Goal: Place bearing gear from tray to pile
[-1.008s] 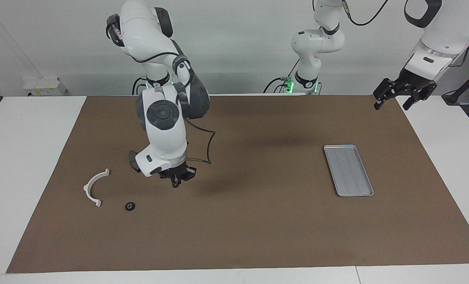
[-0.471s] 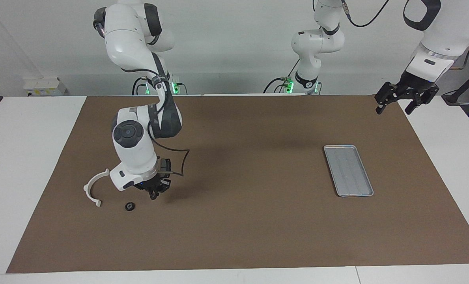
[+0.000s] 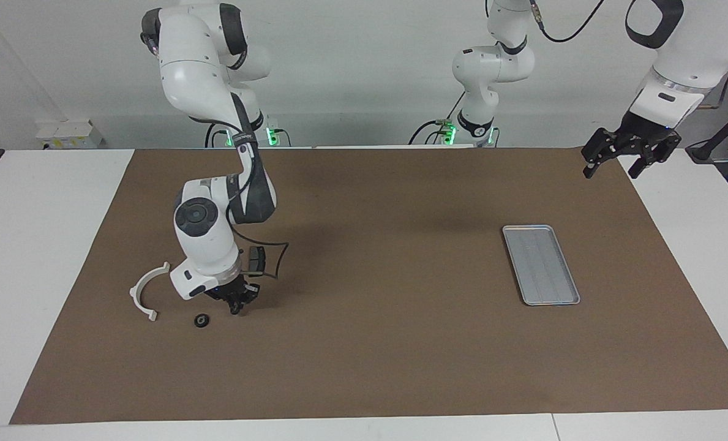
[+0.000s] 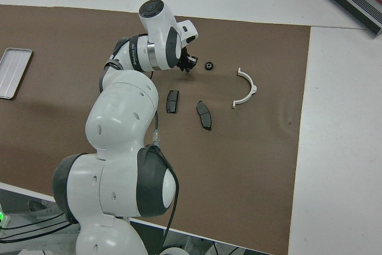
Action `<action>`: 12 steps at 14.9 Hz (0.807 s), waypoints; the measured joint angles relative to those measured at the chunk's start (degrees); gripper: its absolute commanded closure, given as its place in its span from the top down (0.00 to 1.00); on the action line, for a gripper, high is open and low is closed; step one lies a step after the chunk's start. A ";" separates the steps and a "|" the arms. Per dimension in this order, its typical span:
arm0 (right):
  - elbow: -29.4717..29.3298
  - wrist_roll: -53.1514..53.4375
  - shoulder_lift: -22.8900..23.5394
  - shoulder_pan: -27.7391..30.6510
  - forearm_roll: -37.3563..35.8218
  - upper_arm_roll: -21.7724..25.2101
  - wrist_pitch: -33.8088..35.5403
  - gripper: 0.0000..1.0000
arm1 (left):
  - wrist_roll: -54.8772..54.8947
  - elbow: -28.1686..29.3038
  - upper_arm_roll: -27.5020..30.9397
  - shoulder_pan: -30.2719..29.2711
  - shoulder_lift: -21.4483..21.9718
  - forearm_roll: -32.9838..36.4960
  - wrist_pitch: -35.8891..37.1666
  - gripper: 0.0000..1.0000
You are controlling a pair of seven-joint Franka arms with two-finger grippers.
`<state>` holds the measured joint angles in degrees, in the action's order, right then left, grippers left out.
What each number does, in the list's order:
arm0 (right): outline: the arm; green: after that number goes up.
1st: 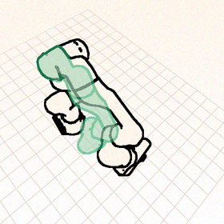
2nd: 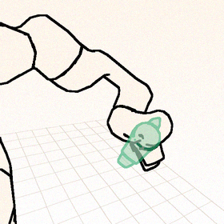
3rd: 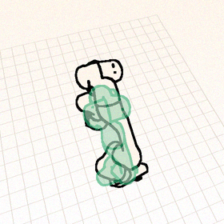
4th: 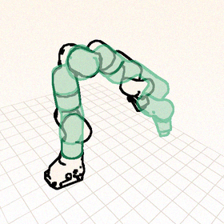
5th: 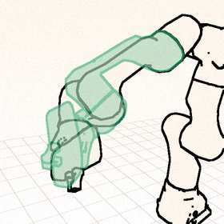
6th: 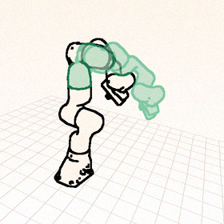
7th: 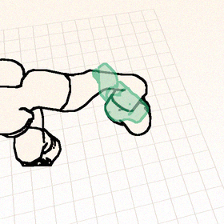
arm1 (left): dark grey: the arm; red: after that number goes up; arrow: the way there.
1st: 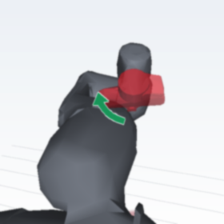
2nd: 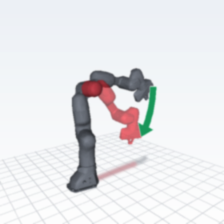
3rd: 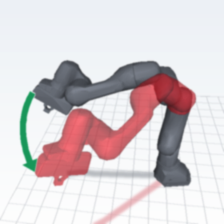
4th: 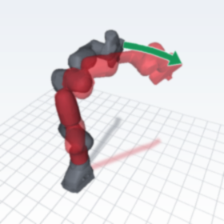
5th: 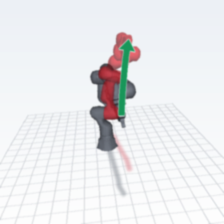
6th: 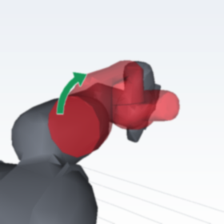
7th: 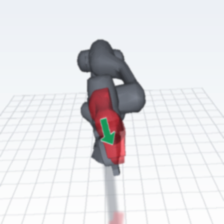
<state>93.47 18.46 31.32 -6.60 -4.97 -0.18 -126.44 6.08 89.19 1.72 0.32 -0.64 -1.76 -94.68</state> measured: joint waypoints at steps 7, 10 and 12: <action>4.55 -0.12 -0.72 0.79 0.01 -0.08 -6.55 0.00 | 0.00 0.51 0.00 0.00 0.01 0.00 0.97 1.00; 4.61 -0.12 -0.75 0.79 0.01 -0.08 -6.62 0.99 | 0.00 0.73 -0.06 0.01 0.01 0.00 0.97 1.00; 4.63 -0.12 -0.75 0.85 0.01 -0.05 -6.62 1.00 | 0.00 0.75 -0.06 0.01 0.01 0.00 0.97 1.00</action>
<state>98.11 18.33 30.57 -5.75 -4.96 -0.23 -133.06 6.08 89.94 1.66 0.33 -0.63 -1.76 -93.71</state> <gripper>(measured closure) 0.670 0.000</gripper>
